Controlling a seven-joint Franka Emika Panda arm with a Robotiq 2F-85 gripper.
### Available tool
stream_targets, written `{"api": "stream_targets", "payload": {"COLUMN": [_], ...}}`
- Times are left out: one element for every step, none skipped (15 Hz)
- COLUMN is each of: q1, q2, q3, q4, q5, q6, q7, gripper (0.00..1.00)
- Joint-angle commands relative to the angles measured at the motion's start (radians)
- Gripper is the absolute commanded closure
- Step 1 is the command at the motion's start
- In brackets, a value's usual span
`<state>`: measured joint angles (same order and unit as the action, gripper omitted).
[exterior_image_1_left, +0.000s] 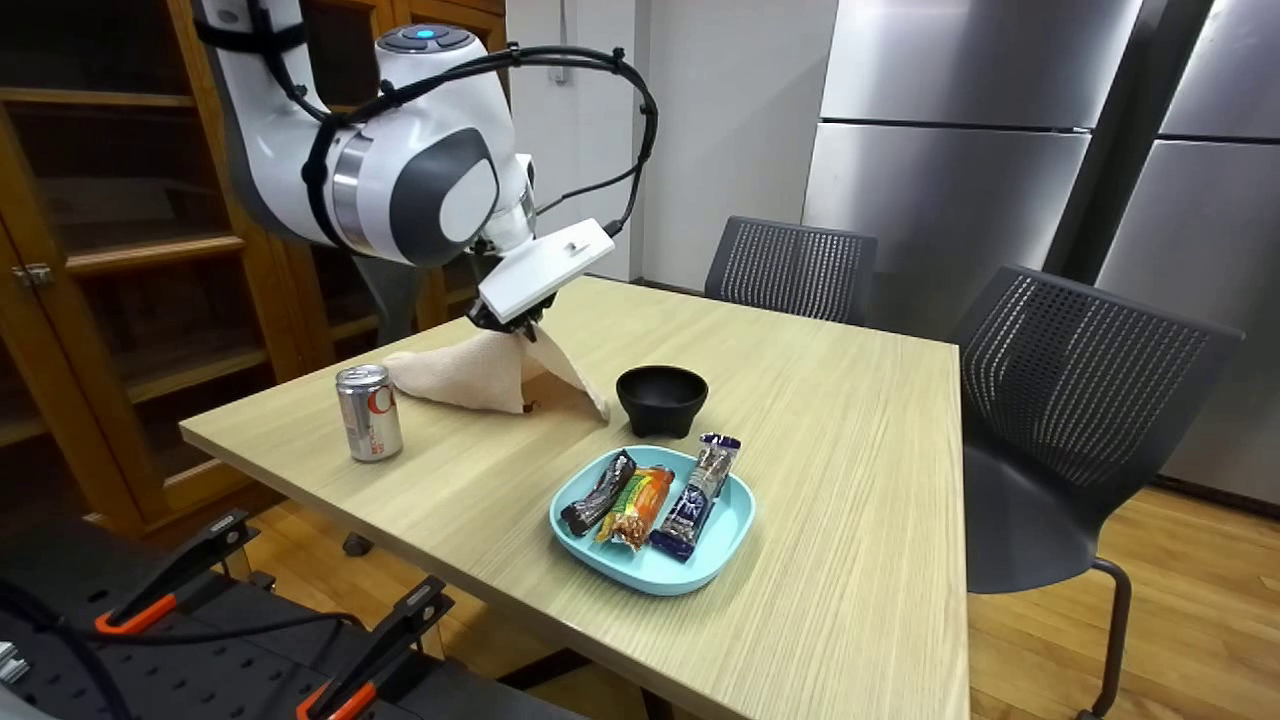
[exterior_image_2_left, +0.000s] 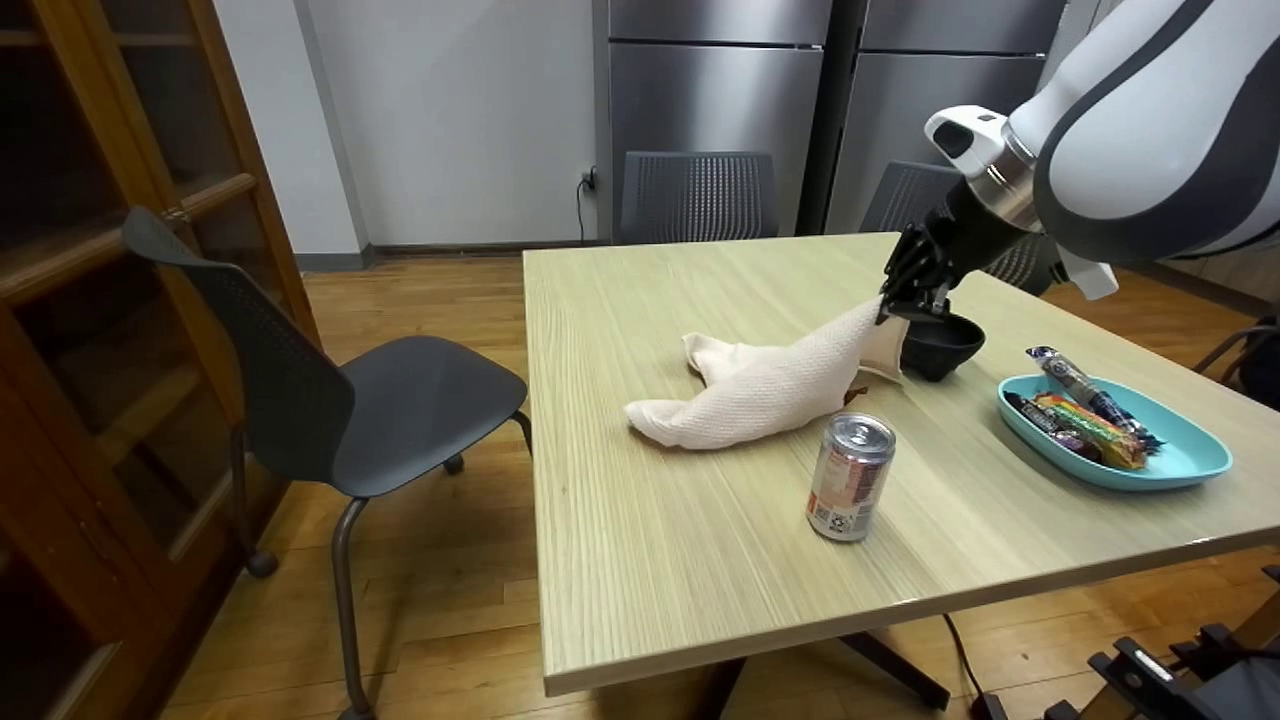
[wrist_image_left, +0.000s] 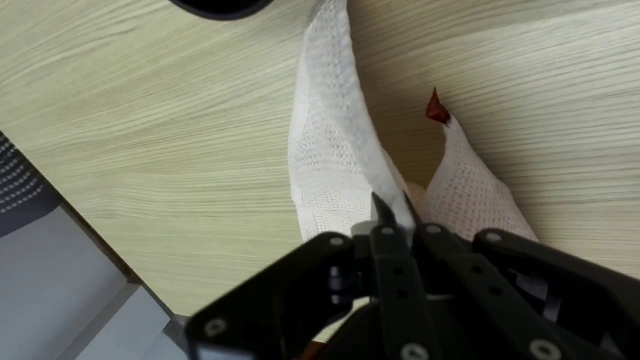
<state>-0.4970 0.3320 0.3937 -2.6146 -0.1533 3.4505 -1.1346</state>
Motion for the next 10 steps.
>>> {"api": "stream_targets", "payload": {"q1": [-0.003, -0.008, -0.021, -0.024, -0.032, -0.038, -0.044, -0.049, -0.059, -0.063], "q2": [-0.08, -0.084, -0.089, -0.093, -0.098, -0.102, -0.107, -0.113, -0.119, -0.126], "q3": [0.007, 0.012, 0.023, 0.025, 0.029, 0.033, 0.033, 0.033, 0.036, 0.033], "q4": [-0.066, -0.074, -0.081, -0.088, -0.095, -0.101, -0.109, -0.117, -0.124, -0.131], "q5": [0.042, 0.045, 0.04, 0.041, 0.036, 0.032, 0.029, 0.028, 0.022, 0.023], "q6": [-0.06, -0.07, -0.083, -0.085, -0.087, -0.087, -0.085, -0.08, -0.077, -0.073], "q7": [0.051, 0.064, 0.078, 0.087, 0.102, 0.113, 0.121, 0.13, 0.138, 0.144], "gripper": [0.99, 0.99, 0.99, 0.99, 0.99, 0.99, 0.99, 0.99, 0.99, 0.99]}}
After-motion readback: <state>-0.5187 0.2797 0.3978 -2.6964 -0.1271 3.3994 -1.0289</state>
